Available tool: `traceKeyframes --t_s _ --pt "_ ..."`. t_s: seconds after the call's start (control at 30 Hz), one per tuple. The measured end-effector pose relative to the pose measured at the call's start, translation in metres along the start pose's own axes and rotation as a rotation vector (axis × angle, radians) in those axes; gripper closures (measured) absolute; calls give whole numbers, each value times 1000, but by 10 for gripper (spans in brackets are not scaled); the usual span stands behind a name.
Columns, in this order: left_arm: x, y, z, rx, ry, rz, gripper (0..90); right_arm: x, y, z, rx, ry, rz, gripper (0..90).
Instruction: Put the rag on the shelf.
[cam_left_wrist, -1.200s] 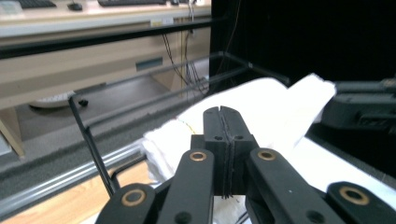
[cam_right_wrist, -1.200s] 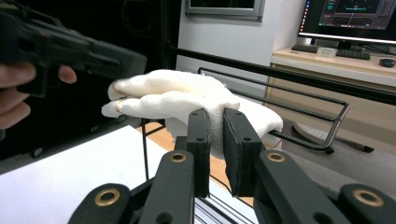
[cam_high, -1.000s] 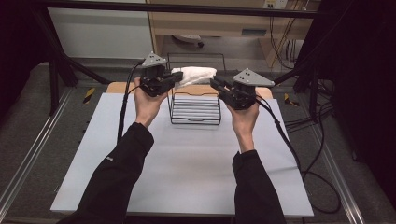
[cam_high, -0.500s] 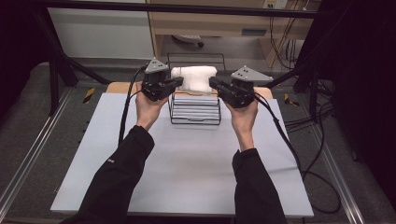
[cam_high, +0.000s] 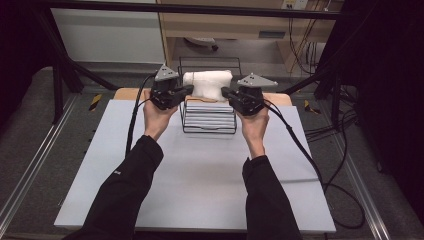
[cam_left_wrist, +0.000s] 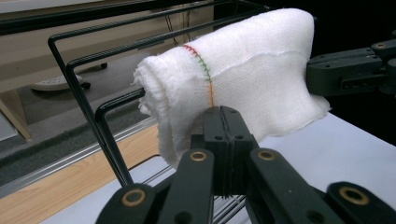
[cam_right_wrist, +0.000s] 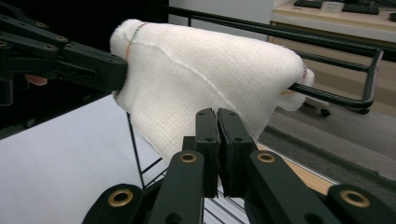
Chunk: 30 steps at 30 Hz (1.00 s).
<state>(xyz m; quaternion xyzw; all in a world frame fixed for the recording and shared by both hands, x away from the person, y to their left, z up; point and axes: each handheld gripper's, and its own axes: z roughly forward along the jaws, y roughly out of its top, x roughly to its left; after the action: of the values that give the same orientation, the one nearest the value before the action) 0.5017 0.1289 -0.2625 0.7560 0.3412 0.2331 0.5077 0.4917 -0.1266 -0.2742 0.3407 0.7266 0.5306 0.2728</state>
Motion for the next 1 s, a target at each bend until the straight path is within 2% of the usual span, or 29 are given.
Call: traceKeyframes --t_s 0.13,0.23,0.33,0.47,0.6,0.7,0.77,0.87,1.0 --pt "0 0 1 0 -2 0 896 -1 0 1 3 3 5 864" --pt "-2 -1 -3 -9 -14 11 895 1 1 -3 -17 18 2 835" --pt "-4 -2 -10 -23 -29 14 895 2 3 -12 -32 47 12 778" --pt "-6 -7 -21 -35 -41 24 864 3 6 -25 -38 77 34 634" --pt "-10 -18 -32 -35 -51 38 772 6 4 -36 -22 112 55 471" --pt "-10 -30 -39 -23 -57 30 645 8 -2 -42 -5 139 74 362" --pt "-9 -40 -44 -10 -51 30 587 8 -9 -45 8 137 76 296" --pt "-5 -56 -49 18 -45 19 466 10 -20 -48 29 141 80 200" --pt "0 -78 -58 24 -43 -12 358 11 -34 -52 50 152 83 126"
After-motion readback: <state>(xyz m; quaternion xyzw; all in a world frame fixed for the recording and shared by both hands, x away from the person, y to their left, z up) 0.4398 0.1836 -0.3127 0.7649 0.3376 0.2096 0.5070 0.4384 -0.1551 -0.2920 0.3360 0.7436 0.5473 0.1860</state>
